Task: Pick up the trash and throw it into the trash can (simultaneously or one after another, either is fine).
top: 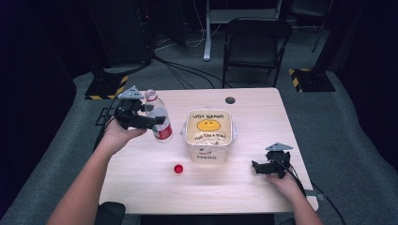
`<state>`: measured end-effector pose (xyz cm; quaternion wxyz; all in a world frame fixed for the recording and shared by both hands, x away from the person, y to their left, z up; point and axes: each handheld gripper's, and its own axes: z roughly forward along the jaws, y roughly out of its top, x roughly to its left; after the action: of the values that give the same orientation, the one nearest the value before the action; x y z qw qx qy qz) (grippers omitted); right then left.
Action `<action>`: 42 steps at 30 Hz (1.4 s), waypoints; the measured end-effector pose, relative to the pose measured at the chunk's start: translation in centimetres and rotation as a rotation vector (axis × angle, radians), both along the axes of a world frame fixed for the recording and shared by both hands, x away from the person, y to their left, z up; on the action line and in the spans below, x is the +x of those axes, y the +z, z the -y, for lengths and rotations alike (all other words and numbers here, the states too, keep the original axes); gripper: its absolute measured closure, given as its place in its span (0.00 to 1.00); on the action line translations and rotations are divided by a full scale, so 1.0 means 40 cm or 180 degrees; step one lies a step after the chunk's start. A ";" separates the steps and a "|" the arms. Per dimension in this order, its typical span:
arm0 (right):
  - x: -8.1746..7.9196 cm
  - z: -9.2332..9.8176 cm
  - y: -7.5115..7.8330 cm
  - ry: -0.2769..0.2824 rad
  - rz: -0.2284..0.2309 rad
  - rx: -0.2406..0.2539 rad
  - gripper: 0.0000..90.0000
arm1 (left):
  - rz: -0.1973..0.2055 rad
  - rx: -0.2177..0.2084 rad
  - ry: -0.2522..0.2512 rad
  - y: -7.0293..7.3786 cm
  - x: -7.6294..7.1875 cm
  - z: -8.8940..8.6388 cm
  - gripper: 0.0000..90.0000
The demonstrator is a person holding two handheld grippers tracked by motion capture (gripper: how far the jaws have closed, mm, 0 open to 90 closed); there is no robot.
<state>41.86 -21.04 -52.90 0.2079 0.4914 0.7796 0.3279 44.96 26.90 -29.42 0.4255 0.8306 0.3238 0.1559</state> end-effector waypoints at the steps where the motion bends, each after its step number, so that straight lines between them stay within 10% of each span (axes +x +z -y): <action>1: 0.000 0.000 0.000 -0.0002 -0.0001 0.0001 0.00 | 0.0010 -0.0001 -0.0005 0.005 0.001 0.001 0.33; 42: 0.000 0.000 0.000 -0.0001 -0.0001 0.0001 0.00 | 0.0124 -0.0090 -0.0263 0.111 0.043 0.134 0.33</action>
<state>41.86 -21.04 -52.90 0.2077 0.4915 0.7796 0.3279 46.69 21.55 -24.99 0.4494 0.8339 0.2830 0.1499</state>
